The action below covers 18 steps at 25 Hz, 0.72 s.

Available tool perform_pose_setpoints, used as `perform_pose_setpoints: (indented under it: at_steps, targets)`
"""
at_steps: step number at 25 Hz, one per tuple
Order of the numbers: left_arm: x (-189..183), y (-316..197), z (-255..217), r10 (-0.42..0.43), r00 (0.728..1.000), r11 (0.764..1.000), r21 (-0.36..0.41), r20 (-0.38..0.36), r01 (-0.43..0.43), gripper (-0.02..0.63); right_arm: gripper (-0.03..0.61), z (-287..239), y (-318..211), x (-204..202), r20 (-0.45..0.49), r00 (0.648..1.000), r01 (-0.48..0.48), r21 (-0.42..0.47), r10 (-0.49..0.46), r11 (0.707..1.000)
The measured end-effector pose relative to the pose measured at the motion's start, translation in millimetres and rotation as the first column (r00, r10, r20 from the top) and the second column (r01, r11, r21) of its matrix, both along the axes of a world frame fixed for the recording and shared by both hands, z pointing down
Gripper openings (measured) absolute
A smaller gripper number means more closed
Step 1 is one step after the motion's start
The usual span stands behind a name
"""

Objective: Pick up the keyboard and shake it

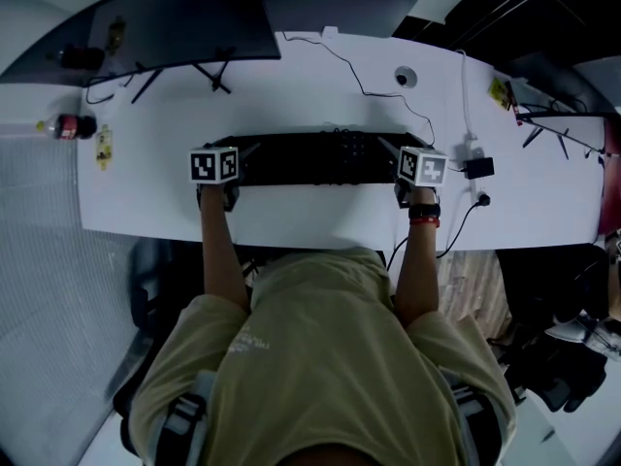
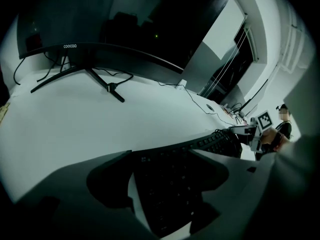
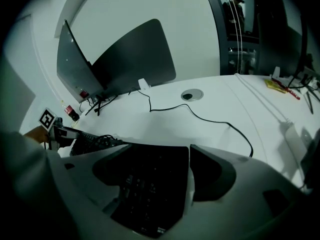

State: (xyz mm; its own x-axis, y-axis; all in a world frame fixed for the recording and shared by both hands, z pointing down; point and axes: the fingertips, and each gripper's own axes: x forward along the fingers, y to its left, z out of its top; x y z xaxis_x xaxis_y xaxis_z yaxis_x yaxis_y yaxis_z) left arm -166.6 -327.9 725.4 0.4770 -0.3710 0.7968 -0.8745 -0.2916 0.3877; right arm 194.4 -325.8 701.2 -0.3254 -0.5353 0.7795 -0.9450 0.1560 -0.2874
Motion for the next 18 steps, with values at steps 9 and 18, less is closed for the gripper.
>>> perform_pose_setpoints:
  at_steps: [9, 18]
  targets:
    - [-7.5, -1.4, 1.1, -0.017, 1.000, 1.000, -0.003, 0.012, 0.017, 0.287, 0.354, 8.2, -0.1, 1.9, 0.003, 1.000, -0.004, -0.033, 0.004, 0.999]
    - [-7.9, 1.2, -6.9, -0.026, 0.999, 0.999, 0.022, 0.034, 0.025, 0.285, 0.354, 0.3, 2.4, 0.9, -0.013, 1.000, -0.024, -0.061, 0.023, 0.998]
